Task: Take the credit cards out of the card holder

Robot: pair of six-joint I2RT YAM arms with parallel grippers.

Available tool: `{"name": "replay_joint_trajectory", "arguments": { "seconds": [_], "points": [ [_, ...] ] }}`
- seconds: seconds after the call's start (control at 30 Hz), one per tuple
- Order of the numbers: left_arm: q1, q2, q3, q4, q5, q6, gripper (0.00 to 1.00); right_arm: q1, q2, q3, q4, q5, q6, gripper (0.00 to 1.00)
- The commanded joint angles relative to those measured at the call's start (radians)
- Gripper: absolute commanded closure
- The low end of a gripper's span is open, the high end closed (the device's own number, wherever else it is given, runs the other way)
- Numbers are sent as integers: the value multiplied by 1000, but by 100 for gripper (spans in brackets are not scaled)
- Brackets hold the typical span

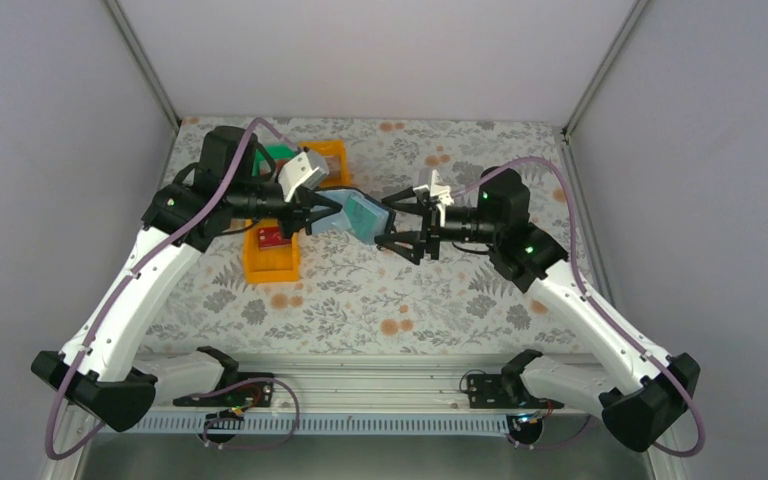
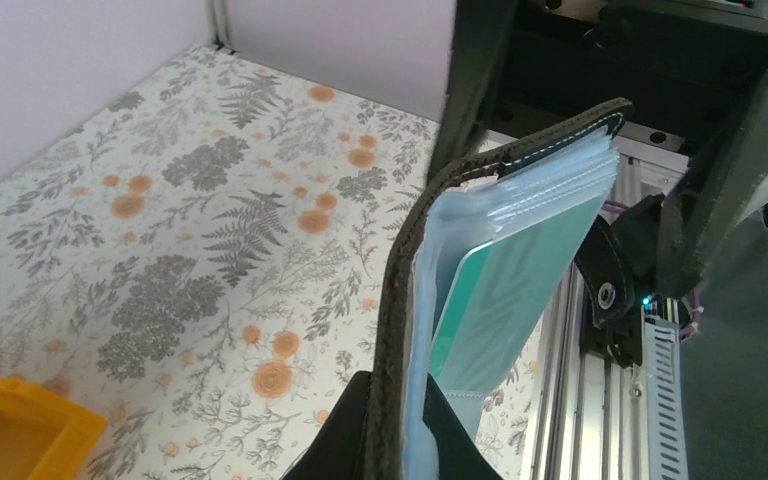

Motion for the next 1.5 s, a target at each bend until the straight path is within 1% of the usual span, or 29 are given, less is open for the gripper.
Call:
{"name": "replay_joint_trajectory", "arguments": {
  "seconds": [0.0, 0.03, 0.07, 0.13, 0.17, 0.23, 0.3, 0.33, 0.37, 0.4, 0.43, 0.47, 0.53, 0.6, 0.67, 0.7, 0.73, 0.77, 0.8, 0.83, 0.87, 0.9, 0.93, 1.0, 1.07, 1.2, 1.27, 1.43, 1.47],
  "points": [
    [-2, 0, 2, 33, 6, -25, 98, -1, 17, 32, 43, 10, 58, 40],
    [-2, 2, 2, 34, 18, -27, 98, 0, 27, 40, 36, 29, 65, 54],
    [-2, 2, 1, 34, 26, -30, 98, 0, 34, 50, 23, 50, 65, 63],
    [-2, 2, 4, 33, 39, -28, 98, 0, 45, 60, 0, 88, 65, 69],
    [-2, 2, 4, 31, 46, -25, 98, -2, 47, 61, -5, 100, 66, 75],
    [0, 3, 1, 29, 52, -25, 98, -2, 46, 62, -8, 114, 80, 94],
    [4, -2, -10, 33, 32, -33, 98, -7, 32, 57, -11, 128, 91, 96],
    [8, -5, -20, 42, -17, -47, 95, -9, 24, 57, -20, 147, 101, 96],
    [17, -10, -32, 57, -94, -82, 77, -14, 16, 59, -40, 178, 117, 96],
    [28, -15, -45, 73, -208, -111, 58, -20, 10, 64, -61, 224, 134, 96],
    [41, -17, -53, 85, -312, -125, 46, -26, 10, 73, -90, 272, 162, 96],
    [56, -15, -58, 93, -420, -129, 39, -34, 15, 81, -121, 342, 197, 96],
    [66, -3, -51, 98, -560, -119, 33, -38, 46, 116, -205, 495, 271, 96],
    [66, 4, -29, 102, -602, -117, 32, -39, 85, 146, -262, 582, 336, 96],
    [67, 9, 11, 100, -583, -118, 33, -30, 93, 149, -273, 634, 384, 96],
    [68, 13, 35, 98, -543, -110, 37, -20, 96, 151, -276, 674, 399, 96],
    [66, 18, 63, 90, -466, -87, 46, -8, 98, 159, -283, 705, 407, 96],
    [63, 24, 88, 81, -341, -60, 60, 8, 105, 170, -294, 731, 412, 96],
    [55, 30, 108, 68, -205, -41, 65, 23, 113, 183, -302, 747, 412, 96],
    [39, 34, 112, 61, -51, -35, 67, 38, 119, 194, -304, 742, 405, 96],
    [15, 36, 92, 61, 66, -37, 67, 52, 122, 200, -287, 706, 390, 96],
    [-9, 38, 61, 68, 146, -47, 67, 61, 122, 199, -259, 645, 366, 96],
    [-29, 42, 28, 71, 177, -48, 67, 65, 117, 193, -224, 549, 335, 96],
    [-45, 53, -17, 71, 150, -43, 66, 67, 106, 180, -165, 394, 272, 96],
    [-45, 67, -29, 77, 123, -38, 64, 67, 82, 166, -144, 305, 213, 96],
    [-38, 74, 22, 71, 110, -15, 63, 67, 4, 117, -112, 115, 86, 96],
    [-32, 70, 39, 54, 102, 14, 63, 67, -41, 93, -109, 66, 48, 96],
    [-47, 65, 8, 36, 177, 60, 63, 67, -60, 77, -71, -34, 25, 96],
    [-51, 66, 8, 31, 200, 68, 65, 67, -56, 78, -66, -33, 23, 96]
  ]
}}
